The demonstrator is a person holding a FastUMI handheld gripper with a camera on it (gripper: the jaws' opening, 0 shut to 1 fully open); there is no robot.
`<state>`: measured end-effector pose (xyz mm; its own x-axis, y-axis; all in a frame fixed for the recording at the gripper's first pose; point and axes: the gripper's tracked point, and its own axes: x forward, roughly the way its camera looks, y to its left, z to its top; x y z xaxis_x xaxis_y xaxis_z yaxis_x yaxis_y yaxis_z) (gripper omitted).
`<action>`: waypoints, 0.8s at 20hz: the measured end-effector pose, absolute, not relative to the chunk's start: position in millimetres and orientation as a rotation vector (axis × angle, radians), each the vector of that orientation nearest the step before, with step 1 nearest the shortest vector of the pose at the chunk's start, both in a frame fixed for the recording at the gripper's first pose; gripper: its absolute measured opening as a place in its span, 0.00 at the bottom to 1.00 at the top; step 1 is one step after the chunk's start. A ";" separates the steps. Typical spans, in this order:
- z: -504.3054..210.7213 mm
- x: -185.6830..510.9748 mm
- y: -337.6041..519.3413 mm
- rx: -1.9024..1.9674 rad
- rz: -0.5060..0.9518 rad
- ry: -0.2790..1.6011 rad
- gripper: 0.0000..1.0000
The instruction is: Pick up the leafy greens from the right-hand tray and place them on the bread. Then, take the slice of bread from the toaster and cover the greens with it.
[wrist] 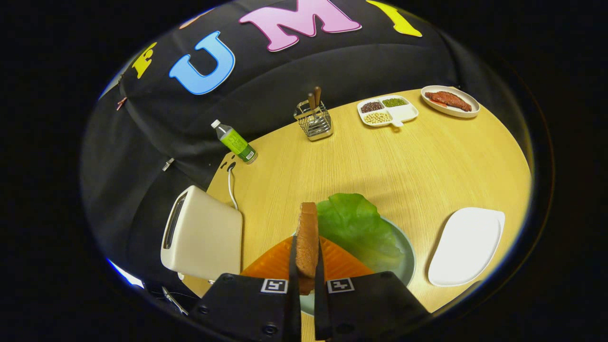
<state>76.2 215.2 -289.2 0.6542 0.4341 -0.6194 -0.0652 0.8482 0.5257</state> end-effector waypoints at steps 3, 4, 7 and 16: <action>-299.6 80.9 198.2 0.493 0.244 0.835 0.22; -304.2 80.7 192.6 0.481 0.224 0.840 0.24; -313.2 78.1 179.4 0.388 0.203 0.834 0.50; -303.7 65.1 137.9 0.165 0.129 0.741 0.99</action>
<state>65.1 137.9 -303.7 0.7305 0.1752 -0.6601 -0.0588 0.9791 0.1949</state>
